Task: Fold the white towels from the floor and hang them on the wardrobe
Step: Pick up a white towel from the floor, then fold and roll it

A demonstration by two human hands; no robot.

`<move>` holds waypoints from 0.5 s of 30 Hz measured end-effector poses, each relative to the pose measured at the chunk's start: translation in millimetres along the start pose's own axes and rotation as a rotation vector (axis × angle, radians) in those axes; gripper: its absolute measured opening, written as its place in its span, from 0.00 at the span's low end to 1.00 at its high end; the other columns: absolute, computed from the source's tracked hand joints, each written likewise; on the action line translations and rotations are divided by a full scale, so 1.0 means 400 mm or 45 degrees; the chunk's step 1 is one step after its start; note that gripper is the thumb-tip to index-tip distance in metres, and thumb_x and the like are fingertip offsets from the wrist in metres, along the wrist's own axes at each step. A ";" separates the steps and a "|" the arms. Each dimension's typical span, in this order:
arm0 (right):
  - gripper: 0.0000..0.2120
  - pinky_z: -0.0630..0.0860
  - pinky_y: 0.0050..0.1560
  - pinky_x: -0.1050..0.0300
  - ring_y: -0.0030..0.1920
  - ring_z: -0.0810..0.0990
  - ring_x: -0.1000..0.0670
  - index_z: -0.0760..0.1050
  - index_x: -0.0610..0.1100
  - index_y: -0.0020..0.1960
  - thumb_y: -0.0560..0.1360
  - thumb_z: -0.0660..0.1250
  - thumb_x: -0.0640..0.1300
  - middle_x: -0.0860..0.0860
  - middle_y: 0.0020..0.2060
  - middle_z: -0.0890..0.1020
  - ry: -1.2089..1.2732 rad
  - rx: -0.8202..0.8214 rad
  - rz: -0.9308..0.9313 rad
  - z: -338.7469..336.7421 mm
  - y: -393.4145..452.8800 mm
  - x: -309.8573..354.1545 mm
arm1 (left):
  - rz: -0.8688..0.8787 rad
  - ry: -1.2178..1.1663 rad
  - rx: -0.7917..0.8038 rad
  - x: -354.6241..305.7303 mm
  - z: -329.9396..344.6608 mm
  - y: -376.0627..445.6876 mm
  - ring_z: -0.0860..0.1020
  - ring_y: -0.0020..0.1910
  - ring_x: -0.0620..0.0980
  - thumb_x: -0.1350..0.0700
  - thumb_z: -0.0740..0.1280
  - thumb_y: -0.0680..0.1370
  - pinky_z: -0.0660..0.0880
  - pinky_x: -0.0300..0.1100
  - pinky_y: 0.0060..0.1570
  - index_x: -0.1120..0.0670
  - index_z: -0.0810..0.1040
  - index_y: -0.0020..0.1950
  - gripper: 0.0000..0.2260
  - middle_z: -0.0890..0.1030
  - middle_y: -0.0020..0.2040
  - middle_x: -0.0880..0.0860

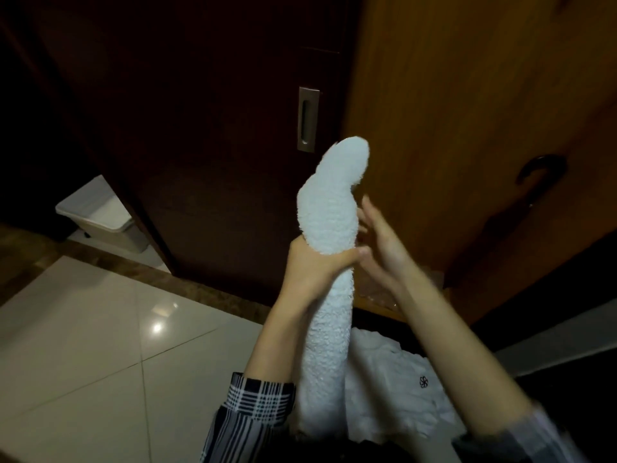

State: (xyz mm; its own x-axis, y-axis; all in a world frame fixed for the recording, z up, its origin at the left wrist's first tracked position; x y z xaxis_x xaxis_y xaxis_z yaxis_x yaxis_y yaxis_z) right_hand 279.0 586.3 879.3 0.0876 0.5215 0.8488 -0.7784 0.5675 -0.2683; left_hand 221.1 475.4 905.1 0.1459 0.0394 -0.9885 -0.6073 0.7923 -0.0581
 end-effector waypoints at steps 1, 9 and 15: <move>0.33 0.75 0.58 0.54 0.59 0.78 0.48 0.70 0.42 0.67 0.69 0.69 0.61 0.45 0.58 0.80 -0.057 -0.097 -0.083 -0.014 -0.016 -0.037 | 0.008 -0.003 -0.037 -0.007 -0.002 0.000 0.81 0.36 0.36 0.67 0.75 0.67 0.74 0.28 0.34 0.53 0.80 0.43 0.12 0.83 0.35 0.45; 0.05 0.75 0.40 0.66 0.39 0.81 0.59 0.75 0.42 0.50 0.75 0.68 0.36 0.57 0.38 0.83 -0.542 -0.020 -0.346 0.005 -0.152 -0.169 | 0.058 -0.011 -0.331 -0.019 -0.023 0.001 0.76 0.31 0.30 0.61 0.77 0.68 0.72 0.25 0.32 0.51 0.74 0.41 0.13 0.77 0.38 0.48; 0.12 0.76 0.53 0.58 0.51 0.80 0.53 0.79 0.48 0.49 0.67 0.73 0.50 0.47 0.50 0.81 -0.634 -0.056 -0.472 0.030 -0.130 -0.143 | 0.044 -0.175 -0.323 -0.029 -0.031 -0.001 0.79 0.50 0.46 0.58 0.74 0.71 0.77 0.33 0.45 0.61 0.71 0.64 0.24 0.77 0.50 0.51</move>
State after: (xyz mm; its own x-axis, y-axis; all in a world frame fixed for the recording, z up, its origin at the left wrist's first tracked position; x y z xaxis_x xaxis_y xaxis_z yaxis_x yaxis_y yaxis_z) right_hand 306.8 519.4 850.2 0.0385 -0.0687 0.9969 -0.7243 0.6853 0.0752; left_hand 210.0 466.9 915.0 0.2159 0.1598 -0.9633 -0.7873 0.6120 -0.0749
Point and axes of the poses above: each hand's wrist, its own y-axis towards the middle knuckle, its own z-axis out of the palm, x = y × z, the point moved 3 cm from there along y, towards the middle knuckle
